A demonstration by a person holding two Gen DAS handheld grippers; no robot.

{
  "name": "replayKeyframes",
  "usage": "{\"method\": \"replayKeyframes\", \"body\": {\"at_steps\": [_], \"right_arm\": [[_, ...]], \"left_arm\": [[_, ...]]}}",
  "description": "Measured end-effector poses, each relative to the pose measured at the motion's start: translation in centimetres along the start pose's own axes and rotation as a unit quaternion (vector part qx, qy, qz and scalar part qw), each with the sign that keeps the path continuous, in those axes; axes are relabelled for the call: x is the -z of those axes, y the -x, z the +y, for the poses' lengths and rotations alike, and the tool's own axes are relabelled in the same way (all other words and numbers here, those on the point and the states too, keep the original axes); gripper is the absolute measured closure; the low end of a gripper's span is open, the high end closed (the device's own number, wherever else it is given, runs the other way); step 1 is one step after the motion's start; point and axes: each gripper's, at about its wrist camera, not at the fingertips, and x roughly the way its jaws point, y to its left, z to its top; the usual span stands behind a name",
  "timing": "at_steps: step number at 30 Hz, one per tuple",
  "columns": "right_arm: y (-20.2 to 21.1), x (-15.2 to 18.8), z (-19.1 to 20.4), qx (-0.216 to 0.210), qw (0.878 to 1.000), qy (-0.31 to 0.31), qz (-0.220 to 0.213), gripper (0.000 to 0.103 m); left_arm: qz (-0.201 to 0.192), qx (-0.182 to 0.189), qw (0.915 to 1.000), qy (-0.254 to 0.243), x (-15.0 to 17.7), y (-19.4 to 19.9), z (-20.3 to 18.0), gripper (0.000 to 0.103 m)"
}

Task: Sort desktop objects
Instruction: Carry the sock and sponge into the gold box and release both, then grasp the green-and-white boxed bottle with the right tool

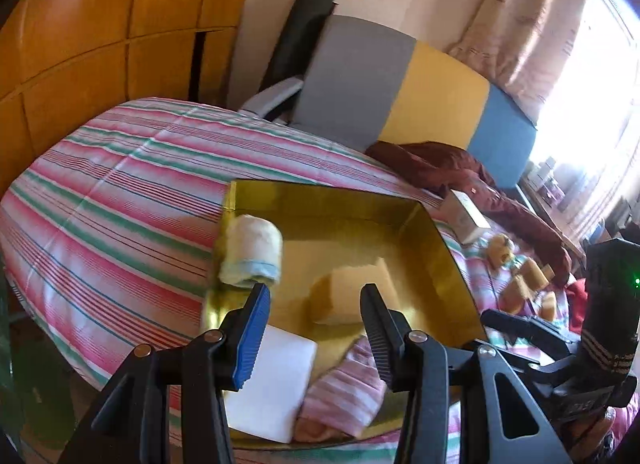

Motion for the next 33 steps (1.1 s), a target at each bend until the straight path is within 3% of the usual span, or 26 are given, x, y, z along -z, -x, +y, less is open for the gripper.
{"method": "replayKeyframes", "body": {"at_steps": [7, 15, 21, 27, 33], "right_arm": [[2.6, 0.8, -2.1, 0.111, 0.993, 0.038, -0.021, 0.0], [5.9, 1.4, -8.2, 0.164, 0.986, -0.009, -0.031, 0.0], [10.2, 2.0, -14.4, 0.19, 0.977, -0.085, -0.04, 0.0], [15.8, 2.9, -22.1, 0.219, 0.953, -0.196, -0.072, 0.0], [20.6, 3.7, -29.7, 0.237, 0.912, -0.311, -0.123, 0.0]], "left_arm": [[-0.001, 0.031, 0.9988, -0.039, 0.7, 0.0, -3.5, 0.056], [0.018, 0.075, 0.9927, -0.093, 1.7, -0.3, -8.1, 0.056], [0.039, 0.114, 0.9842, -0.13, 2.7, -1.1, -12.5, 0.056], [0.058, 0.153, 0.9714, -0.172, 3.7, -2.0, -17.6, 0.056], [0.08, 0.18, 0.9582, -0.208, 5.1, -3.3, -21.6, 0.055]]}}
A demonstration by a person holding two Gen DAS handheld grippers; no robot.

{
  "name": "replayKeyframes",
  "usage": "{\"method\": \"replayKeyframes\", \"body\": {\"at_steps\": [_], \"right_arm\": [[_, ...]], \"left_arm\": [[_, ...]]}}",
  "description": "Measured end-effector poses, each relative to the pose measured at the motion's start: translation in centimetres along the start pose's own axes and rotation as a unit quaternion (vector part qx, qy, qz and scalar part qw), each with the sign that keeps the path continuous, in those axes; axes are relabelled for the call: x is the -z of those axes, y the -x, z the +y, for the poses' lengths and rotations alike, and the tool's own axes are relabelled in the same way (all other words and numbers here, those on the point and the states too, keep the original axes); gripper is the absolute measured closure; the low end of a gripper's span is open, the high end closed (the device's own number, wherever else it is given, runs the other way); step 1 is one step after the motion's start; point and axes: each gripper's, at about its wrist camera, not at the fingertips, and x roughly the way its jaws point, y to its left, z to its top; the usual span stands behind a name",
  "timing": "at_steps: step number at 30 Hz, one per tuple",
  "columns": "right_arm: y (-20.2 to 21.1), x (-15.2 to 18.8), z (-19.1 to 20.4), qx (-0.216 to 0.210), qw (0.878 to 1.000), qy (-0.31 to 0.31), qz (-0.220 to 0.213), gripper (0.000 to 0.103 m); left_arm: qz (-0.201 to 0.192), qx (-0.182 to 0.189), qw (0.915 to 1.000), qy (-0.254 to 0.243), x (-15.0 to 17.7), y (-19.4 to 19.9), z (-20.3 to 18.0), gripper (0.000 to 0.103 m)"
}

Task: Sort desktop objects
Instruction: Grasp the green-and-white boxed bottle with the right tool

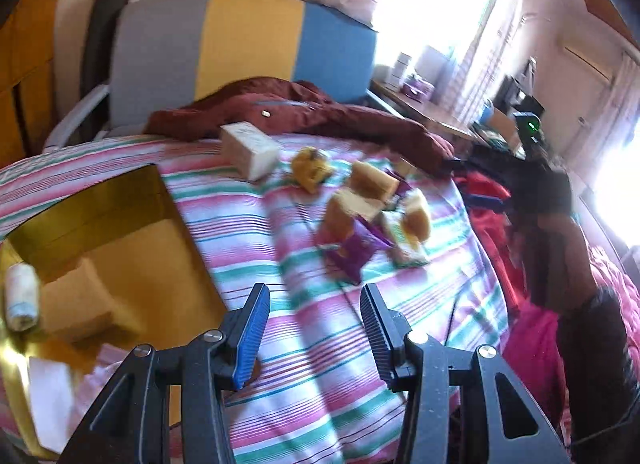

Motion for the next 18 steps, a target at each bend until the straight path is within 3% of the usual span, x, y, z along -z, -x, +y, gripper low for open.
{"method": "replayKeyframes", "body": {"at_steps": [8, 18], "right_arm": [[-5.2, -5.0, -4.9, -0.042, 0.988, -0.144, 0.03, 0.0], [-13.3, -8.7, -4.3, 0.01, 0.987, -0.138, 0.08, 0.0]], "left_arm": [[0.029, 0.017, 0.9994, -0.008, -0.4, -3.3, -2.0, 0.055], [0.058, 0.023, 0.998, 0.003, -0.5, -6.3, -1.9, 0.055]]}}
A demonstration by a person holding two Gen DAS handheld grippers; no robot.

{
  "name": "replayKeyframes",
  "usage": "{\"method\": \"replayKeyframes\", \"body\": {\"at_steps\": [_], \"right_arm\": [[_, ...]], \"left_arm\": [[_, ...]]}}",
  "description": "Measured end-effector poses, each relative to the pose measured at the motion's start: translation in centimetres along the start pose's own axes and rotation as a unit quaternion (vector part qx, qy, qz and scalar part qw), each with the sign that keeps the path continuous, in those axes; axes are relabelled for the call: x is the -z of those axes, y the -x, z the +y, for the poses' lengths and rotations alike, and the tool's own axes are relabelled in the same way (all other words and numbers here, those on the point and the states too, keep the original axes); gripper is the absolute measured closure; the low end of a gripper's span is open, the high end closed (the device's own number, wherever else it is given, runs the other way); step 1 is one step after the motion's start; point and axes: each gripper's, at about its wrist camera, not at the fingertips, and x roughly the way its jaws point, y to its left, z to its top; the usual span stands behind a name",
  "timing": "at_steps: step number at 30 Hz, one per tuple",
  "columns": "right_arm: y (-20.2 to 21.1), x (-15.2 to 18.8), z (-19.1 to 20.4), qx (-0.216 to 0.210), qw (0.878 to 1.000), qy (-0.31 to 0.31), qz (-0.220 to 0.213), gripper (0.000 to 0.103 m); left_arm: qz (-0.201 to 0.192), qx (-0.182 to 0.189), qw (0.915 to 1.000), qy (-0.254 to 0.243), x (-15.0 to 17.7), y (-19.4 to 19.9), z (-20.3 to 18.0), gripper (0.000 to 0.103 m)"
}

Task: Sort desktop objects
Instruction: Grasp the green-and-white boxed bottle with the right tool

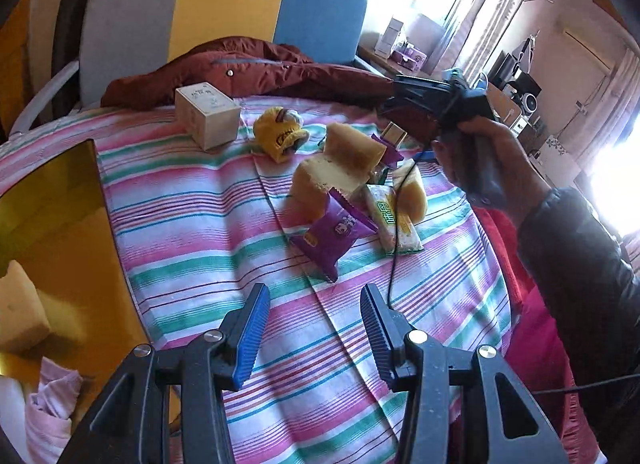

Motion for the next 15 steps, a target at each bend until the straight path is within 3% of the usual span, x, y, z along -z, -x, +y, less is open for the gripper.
{"method": "replayKeyframes", "body": {"at_steps": [5, 15], "right_arm": [[-1.8, -1.0, -1.2, 0.025, 1.0, -0.008, 0.014, 0.001], [1.1, 0.2, -7.4, 0.069, 0.997, -0.022, -0.003, 0.002]], "left_arm": [[0.007, 0.006, 1.0, 0.001, -0.1, -0.6, -0.2, 0.055], [0.02, 0.011, 0.9997, -0.001, -0.4, -1.7, -0.9, 0.055]]}}
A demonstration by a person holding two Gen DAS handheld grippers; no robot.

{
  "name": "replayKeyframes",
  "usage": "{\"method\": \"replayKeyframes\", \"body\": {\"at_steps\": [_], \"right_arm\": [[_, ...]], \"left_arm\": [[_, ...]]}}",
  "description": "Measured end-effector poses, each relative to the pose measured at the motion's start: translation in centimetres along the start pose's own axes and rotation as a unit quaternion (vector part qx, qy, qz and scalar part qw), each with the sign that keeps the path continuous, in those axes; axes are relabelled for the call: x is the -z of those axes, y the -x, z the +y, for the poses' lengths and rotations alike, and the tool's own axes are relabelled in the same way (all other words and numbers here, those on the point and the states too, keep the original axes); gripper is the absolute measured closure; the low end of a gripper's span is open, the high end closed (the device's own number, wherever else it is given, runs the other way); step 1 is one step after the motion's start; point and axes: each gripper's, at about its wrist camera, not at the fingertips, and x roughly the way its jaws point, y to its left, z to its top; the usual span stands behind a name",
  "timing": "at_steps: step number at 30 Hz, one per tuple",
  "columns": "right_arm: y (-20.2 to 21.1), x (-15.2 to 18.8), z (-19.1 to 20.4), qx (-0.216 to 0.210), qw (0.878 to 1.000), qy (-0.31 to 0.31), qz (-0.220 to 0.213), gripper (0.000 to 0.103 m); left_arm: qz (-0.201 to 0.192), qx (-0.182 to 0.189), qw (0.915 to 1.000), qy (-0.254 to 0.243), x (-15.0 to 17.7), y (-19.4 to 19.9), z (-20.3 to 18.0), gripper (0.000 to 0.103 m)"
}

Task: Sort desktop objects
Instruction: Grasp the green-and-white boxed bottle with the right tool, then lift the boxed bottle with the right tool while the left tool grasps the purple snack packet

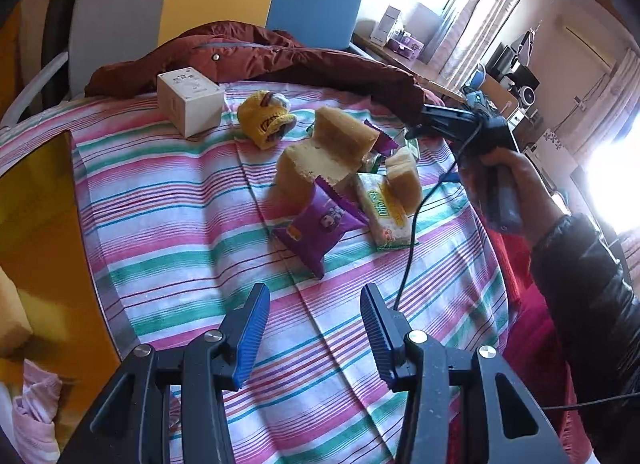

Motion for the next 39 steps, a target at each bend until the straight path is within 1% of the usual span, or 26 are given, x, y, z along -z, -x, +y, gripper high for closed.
{"method": "replayKeyframes", "body": {"at_steps": [2, 3, 7, 10, 11, 12, 14, 16, 17, 18, 21, 23, 25, 26, 28, 31, 33, 36, 37, 38, 39], "right_arm": [[0.5, 0.0, -0.7, -0.007, 1.0, -0.004, -0.005, 0.002], [0.6, 0.0, -0.8, -0.009, 1.0, -0.001, -0.005, 0.004], [0.6, 0.0, 0.3, -0.012, 1.0, 0.028, -0.004, 0.011], [0.1, -0.1, 1.0, -0.007, 0.999, 0.036, -0.005, 0.021], [-0.2, -0.2, 1.3, -0.004, 0.999, 0.036, -0.005, 0.027], [-0.5, -0.2, 1.4, -0.003, 0.999, 0.036, -0.003, 0.03], [-0.8, -0.3, 1.8, 0.008, 0.999, 0.046, -0.008, 0.03], [-0.8, -0.4, 2.3, 0.018, 0.998, 0.063, -0.01, 0.042], [-0.8, -0.3, 2.5, 0.028, 0.997, 0.077, -0.012, 0.066], [-0.7, -0.2, 2.8, 0.041, 0.995, 0.094, -0.01, 0.07], [-0.2, 1.0, 3.3, 0.07, 0.986, 0.148, -0.007, 0.071], [0.7, 2.2, 3.2, 0.104, 0.977, 0.183, -0.013, 0.071], [1.3, 3.3, 2.9, 0.132, 0.969, 0.21, -0.017, 0.071], [1.5, 3.8, 2.5, 0.136, 0.967, 0.216, -0.013, 0.071], [1.5, 4.7, 1.5, 0.136, 0.965, 0.223, -0.008, 0.072], [1.7, 4.9, 1.0, 0.129, 0.965, 0.226, -0.012, 0.072], [1.6, 5.0, 1.1, 0.13, 0.963, 0.234, -0.014, 0.072], [1.6, 5.0, 1.1, 0.13, 0.961, 0.244, -0.014, 0.072], [1.7, 5.0, 1.0, 0.127, 0.961, 0.243, -0.014, 0.072], [1.7, 4.9, 0.9, 0.125, 0.962, 0.244, -0.013, 0.072], [1.7, 4.8, 0.8, 0.124, 0.962, 0.245, -0.012, 0.072]], "left_arm": [[-0.002, -0.001, 1.0, -0.002, -0.2, -0.1, -0.2, 0.055], [-0.002, -0.003, 1.0, -0.001, -0.2, -0.2, -0.3, 0.055], [0.004, -0.008, 0.9999, 0.005, -0.5, -0.8, -0.2, 0.055], [0.007, -0.012, 0.9999, 0.008, -0.6, -1.0, -0.2, 0.055], [0.007, -0.012, 0.9999, 0.009, -0.6, -1.0, -0.2, 0.055], [0.006, -0.015, 0.9998, 0.01, -0.7, -1.1, -0.1, 0.055], [0.006, -0.018, 0.9997, 0.015, -0.9, -1.3, 0.1, 0.055], [0.008, -0.019, 0.9996, 0.021, -1.1, -1.6, 0.3, 0.055], [0.009, -0.02, 0.9995, 0.024, -1.2, -1.7, 0.4, 0.056], [0.009, -0.023, 0.9993, 0.028, -1.3, -1.8, 0.5, 0.056], [0.012, -0.024, 0.9989, 0.039, -1.8, -2.4, 0.9, 0.056], [0.012, -0.024, 0.9986, 0.045, -2.1, -2.6, 1.0, 0.056], [0.014, -0.019, 0.9983, 0.053, -2.4, -2.9, 1.0, 0.056], [0.016, -0.017, 0.9979, 0.061, -2.5, -3.2, 1.1, 0.056], [0.02, -0.005, 0.9968, 0.077, -3.0, -3.7, 1.1, 0.056], [0.025, 0.003, 0.9934, 0.111, -3.6, -4.4, 1.3, 0.056], [0.027, 0.021, 0.9891, 0.143, -4.1, -4.9, 1.8, 0.055], [0.035, 0.024, 0.9799, 0.195, -4.3, -5.8, 2.6, 0.051], [0.036, 0.024, 0.9757, 0.215, -4.2, -6.0, 2.9, 0.048], [0.036, 0.023, 0.9734, 0.225, -4.1, -6.2, 3.1, 0.041], [0.038, 0.026, 0.971, 0.235, -4.1, -6.4, 3.2, 0.037]]}}
